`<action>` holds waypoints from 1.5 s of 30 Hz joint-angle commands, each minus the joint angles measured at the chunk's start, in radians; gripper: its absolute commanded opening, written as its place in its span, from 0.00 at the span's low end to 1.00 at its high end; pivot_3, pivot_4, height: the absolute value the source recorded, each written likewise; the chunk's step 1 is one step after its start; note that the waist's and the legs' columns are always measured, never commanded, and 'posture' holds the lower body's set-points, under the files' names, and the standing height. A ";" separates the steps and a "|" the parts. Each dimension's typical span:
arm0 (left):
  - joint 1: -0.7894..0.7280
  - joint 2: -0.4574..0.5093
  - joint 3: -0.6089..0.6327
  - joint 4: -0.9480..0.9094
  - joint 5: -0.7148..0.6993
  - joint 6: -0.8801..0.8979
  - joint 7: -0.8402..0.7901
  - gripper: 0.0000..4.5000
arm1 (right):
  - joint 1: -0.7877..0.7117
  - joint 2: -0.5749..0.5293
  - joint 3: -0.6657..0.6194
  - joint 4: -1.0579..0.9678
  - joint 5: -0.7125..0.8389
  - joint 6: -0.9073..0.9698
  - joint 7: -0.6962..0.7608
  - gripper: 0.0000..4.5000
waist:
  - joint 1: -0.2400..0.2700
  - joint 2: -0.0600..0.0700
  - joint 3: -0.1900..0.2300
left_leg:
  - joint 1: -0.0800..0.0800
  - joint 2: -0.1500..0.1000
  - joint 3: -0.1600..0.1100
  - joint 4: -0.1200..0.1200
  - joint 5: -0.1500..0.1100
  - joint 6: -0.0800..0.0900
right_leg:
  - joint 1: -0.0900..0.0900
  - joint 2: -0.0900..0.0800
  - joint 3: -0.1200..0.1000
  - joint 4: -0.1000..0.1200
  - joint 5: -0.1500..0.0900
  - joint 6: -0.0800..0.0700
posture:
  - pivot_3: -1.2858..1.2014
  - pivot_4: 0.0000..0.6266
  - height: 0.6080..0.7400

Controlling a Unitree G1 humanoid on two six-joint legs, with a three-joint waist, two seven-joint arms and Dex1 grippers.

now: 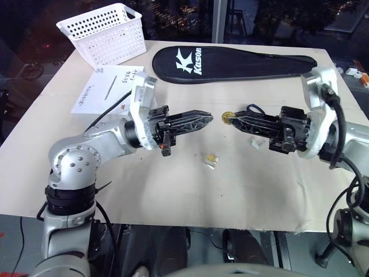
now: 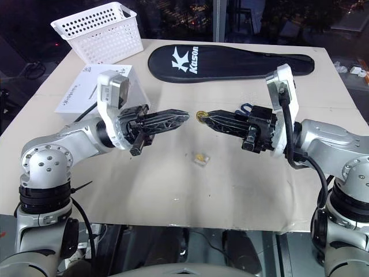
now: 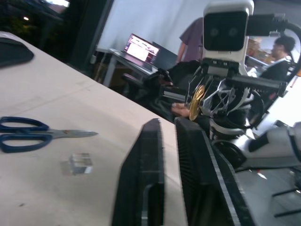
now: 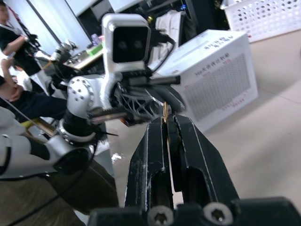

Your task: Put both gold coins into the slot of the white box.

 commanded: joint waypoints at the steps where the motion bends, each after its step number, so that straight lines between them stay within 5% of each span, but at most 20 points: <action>1: -0.022 -0.001 0.010 -0.017 -0.043 0.014 -0.014 0.12 | -0.003 -0.043 0.020 -0.010 0.078 -0.074 -0.044 0.00 | 0.001 0.000 0.000 | 0.000 0.000 0.000 0.000 0.000 0.000 | 0.000 0.000 0.000 0.000 0.000 0.000 | 0.52 0.24 1.00; 28: -0.047 0.001 0.012 -0.004 -0.098 0.061 -0.037 0.12 | -0.019 -0.162 0.182 0.002 0.156 -0.242 -0.060 0.00 | 0.003 0.000 0.000 | 0.000 0.000 0.000 0.000 0.000 0.000 | 0.000 0.000 0.000 -0.001 0.000 0.000 | 0.52 0.24 1.00; 30: -0.044 0.001 0.013 -0.007 -0.105 0.063 -0.038 0.00 | -0.019 -0.167 0.187 0.001 0.162 -0.248 -0.062 0.00 | 0.003 0.000 0.000 | 0.000 0.000 0.000 0.000 0.000 0.000 | 0.000 0.000 0.000 -0.001 0.000 0.000 | 0.52 0.24 1.00; 42: -0.005 0.007 0.030 -0.033 -0.119 0.054 -0.052 0.00 | -0.002 -0.177 0.213 -0.004 0.203 -0.280 -0.080 0.00 | 0.003 0.000 0.000 | 0.000 0.000 0.000 0.000 0.000 0.000 | 0.000 0.000 0.000 -0.001 0.000 0.000 | 0.52 0.24 1.00; 45: 0.006 0.015 0.045 -0.031 -0.116 0.046 -0.054 0.00 | 0.007 -0.185 0.199 0.000 0.184 -0.288 -0.066 0.18 | 0.004 0.000 0.000 | 0.000 0.000 0.000 0.000 0.000 0.000 | 0.000 0.000 0.000 -0.001 0.000 0.000 | 0.52 0.24 1.00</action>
